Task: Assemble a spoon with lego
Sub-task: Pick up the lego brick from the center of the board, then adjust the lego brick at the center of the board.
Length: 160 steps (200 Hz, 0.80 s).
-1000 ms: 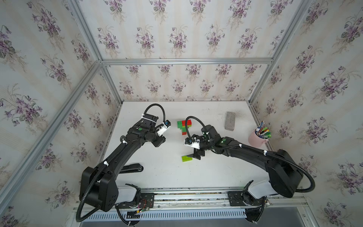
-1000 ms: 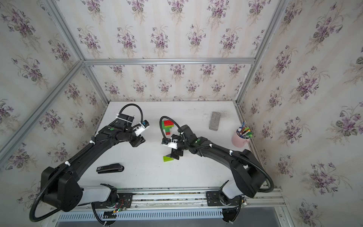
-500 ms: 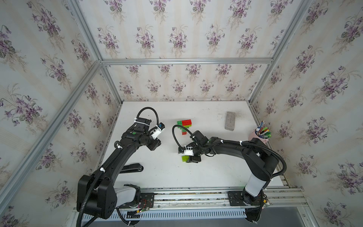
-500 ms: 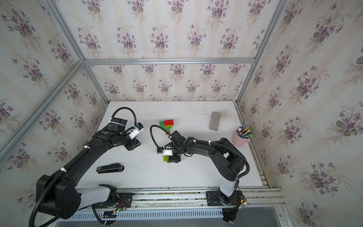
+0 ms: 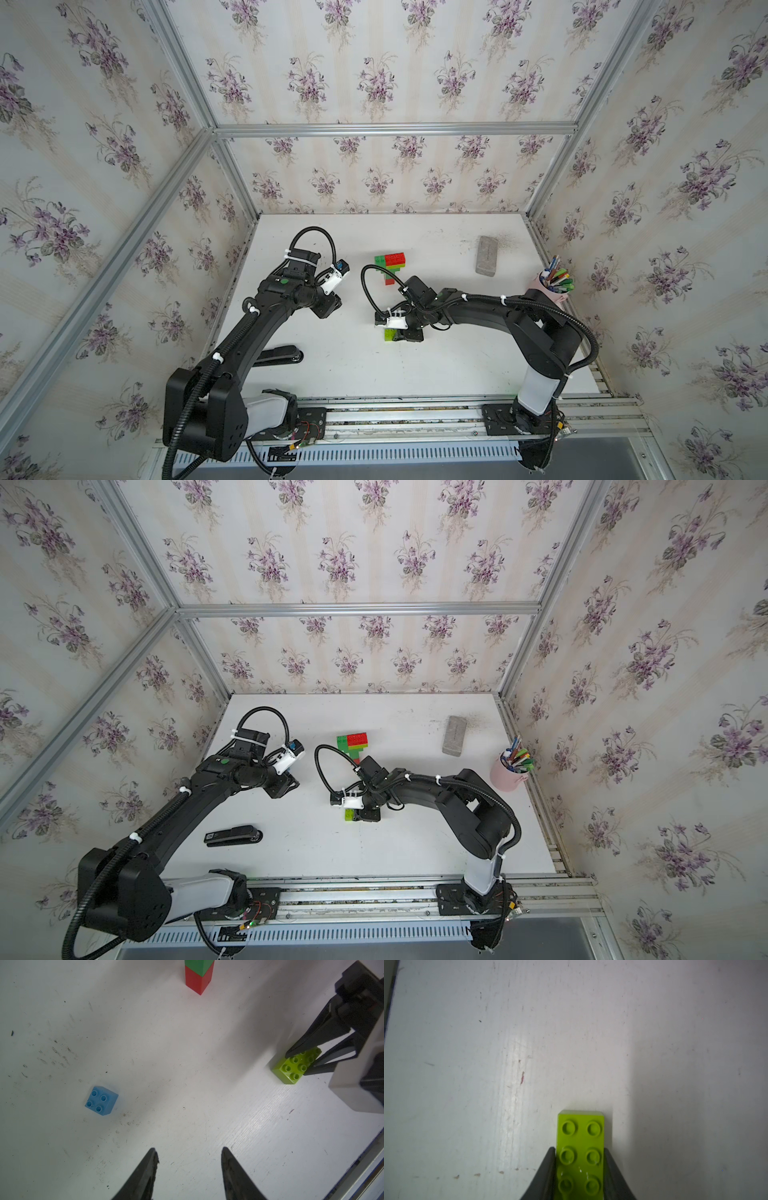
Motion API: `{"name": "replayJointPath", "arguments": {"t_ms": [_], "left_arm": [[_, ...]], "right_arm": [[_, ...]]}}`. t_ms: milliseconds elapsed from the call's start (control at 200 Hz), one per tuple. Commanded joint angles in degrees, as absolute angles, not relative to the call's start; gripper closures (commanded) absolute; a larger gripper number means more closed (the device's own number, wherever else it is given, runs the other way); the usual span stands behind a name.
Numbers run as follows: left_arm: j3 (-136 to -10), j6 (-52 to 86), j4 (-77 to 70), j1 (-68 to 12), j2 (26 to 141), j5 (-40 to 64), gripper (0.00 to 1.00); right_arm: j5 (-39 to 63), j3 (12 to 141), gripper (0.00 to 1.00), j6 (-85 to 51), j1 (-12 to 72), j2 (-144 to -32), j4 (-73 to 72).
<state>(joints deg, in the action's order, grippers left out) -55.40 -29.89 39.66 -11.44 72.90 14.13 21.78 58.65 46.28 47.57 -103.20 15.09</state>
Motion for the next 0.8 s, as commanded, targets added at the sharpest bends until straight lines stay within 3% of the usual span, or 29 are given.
{"name": "replayJointPath", "arguments": {"t_ms": [0,220,425,794], "left_arm": [[-55.82,-28.69,38.9,-11.4,73.43,16.42,0.48],[-58.0,-25.55,33.5,-13.58,77.03,20.14,0.47],[-65.5,-22.68,29.12,-20.04,88.52,18.07,0.46],[-76.31,-19.47,26.1,-21.18,100.47,16.88,0.48]], "right_arm": [[21.89,59.45,0.74,46.77,47.64,-102.08,16.85],[22.33,60.3,0.78,46.07,43.99,-93.55,21.02],[20.53,60.69,0.78,47.48,36.72,-86.37,25.25],[20.04,60.87,0.79,47.53,31.64,-83.27,26.1]]}}
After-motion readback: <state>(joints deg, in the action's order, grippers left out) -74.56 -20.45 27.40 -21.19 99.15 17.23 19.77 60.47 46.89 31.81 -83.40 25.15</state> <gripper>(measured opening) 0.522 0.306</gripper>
